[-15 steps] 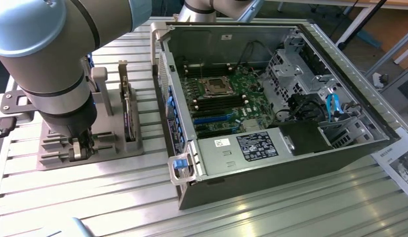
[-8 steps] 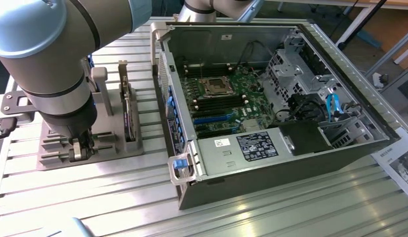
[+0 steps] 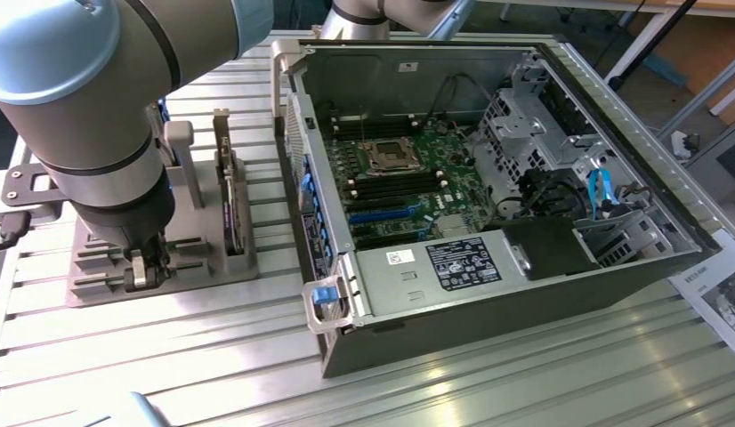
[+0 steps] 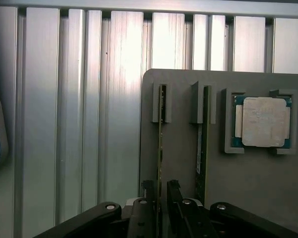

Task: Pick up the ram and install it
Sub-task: 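Pick up the ram and move it above insertion slot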

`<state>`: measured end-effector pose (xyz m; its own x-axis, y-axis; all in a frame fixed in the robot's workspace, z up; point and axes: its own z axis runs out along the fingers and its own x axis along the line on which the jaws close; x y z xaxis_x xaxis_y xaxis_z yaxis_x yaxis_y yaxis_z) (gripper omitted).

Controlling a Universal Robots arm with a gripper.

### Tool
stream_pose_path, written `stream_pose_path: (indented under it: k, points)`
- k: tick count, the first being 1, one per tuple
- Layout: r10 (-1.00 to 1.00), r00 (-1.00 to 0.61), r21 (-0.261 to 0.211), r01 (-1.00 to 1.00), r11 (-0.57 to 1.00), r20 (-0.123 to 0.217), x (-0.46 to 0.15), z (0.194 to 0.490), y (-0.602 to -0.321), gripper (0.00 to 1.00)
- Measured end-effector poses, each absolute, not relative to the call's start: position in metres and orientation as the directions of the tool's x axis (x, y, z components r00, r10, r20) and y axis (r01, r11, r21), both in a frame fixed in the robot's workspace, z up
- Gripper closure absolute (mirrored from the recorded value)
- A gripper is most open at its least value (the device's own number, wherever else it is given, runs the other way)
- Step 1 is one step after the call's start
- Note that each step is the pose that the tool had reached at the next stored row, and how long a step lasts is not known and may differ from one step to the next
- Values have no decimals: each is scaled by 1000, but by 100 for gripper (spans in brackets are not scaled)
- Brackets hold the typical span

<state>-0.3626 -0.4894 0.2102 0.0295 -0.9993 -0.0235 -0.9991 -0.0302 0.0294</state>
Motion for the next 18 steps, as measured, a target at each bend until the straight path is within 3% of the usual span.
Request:
stream_pose_path:
  k: [3, 18]
  points:
    - [-999, 30, 29, -999, -30, -23, -363, 210, -489, 88]
    - [-1000, 17, 29, -999, -18, -23, -363, 210, -489, 88]
